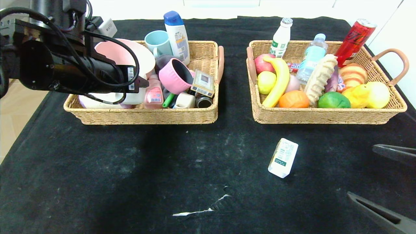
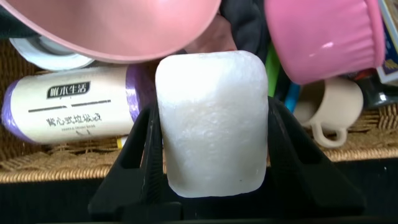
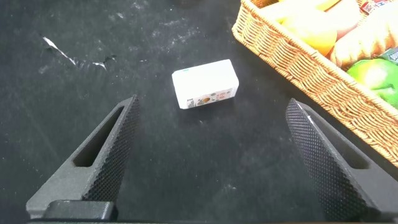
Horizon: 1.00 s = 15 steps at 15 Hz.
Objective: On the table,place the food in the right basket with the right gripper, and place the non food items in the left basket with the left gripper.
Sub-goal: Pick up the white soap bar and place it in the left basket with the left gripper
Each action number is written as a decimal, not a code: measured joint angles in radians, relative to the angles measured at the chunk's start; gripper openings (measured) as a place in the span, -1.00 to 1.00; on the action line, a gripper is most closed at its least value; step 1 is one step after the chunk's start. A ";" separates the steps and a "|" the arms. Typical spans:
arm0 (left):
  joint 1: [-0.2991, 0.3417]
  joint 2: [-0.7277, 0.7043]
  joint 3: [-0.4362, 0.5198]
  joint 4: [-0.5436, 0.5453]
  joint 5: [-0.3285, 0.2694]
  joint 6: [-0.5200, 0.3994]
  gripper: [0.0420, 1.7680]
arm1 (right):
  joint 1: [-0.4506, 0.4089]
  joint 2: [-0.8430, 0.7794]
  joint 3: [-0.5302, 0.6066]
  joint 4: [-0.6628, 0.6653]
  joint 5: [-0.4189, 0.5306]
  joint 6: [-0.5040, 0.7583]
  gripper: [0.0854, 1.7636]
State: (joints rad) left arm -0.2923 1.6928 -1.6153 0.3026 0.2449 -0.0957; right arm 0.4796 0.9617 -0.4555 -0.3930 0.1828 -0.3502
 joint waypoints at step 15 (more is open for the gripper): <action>0.007 0.077 -0.041 -0.066 -0.017 0.037 0.43 | 0.001 0.013 0.004 -0.003 0.000 -0.002 0.94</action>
State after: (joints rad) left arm -0.2851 1.7702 -1.6564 0.2366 0.2283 -0.0591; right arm 0.4811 0.9745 -0.4511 -0.3964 0.1823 -0.3521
